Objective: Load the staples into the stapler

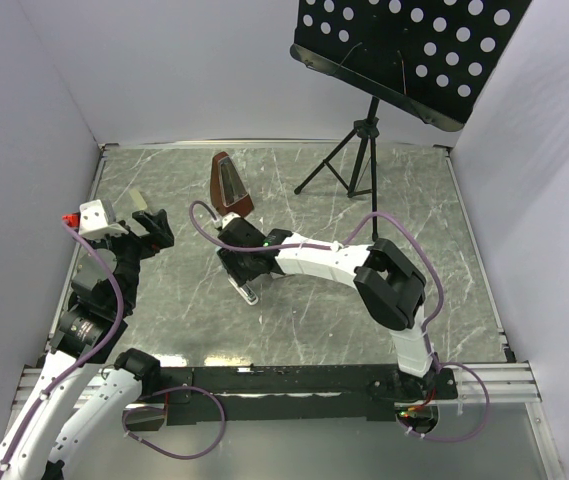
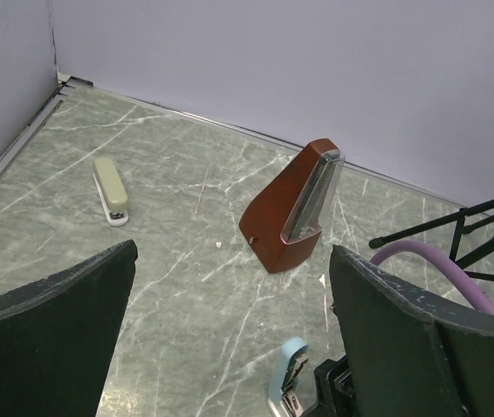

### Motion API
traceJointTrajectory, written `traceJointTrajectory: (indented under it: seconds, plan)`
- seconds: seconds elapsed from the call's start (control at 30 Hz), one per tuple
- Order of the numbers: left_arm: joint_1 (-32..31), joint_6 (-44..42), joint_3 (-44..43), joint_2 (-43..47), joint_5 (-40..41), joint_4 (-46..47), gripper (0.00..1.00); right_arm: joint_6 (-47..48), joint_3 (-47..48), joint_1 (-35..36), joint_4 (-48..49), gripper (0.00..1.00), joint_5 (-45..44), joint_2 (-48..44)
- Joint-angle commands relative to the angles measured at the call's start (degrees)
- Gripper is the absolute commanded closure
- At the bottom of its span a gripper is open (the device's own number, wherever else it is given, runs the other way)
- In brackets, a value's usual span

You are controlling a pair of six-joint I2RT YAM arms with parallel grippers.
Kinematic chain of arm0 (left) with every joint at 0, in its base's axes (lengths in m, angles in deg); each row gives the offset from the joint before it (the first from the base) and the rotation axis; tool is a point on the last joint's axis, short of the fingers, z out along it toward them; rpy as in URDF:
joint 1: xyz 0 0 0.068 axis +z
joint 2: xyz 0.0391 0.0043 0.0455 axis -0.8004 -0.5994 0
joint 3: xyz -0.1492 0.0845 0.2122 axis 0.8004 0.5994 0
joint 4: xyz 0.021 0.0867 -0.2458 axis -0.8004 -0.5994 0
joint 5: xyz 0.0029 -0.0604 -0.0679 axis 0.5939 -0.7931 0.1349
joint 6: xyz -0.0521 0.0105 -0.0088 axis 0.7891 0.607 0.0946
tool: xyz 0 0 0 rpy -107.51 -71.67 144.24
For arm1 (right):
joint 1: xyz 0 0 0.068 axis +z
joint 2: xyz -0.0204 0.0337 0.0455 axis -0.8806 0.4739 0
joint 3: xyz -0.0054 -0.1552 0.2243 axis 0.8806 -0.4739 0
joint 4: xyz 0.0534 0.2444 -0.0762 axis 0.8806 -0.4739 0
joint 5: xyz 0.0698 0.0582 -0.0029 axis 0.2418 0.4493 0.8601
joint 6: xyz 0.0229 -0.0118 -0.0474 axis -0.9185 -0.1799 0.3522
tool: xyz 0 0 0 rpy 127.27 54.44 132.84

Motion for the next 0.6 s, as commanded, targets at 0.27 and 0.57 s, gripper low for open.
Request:
traceJointTrajectory:
  seconds: [0.27,0.57]
  plan:
    - [-0.2,-0.1,0.3,0.4,0.2,2.1,0.03,0.6,1.5,-0.2,-0.1,0.43,0.4,1.1]
    - [-0.2,-0.1,0.3,0.5,0.1,2.1,0.03,0.8,1.2,-0.3,-0.3,0.43,0.7,1.8]
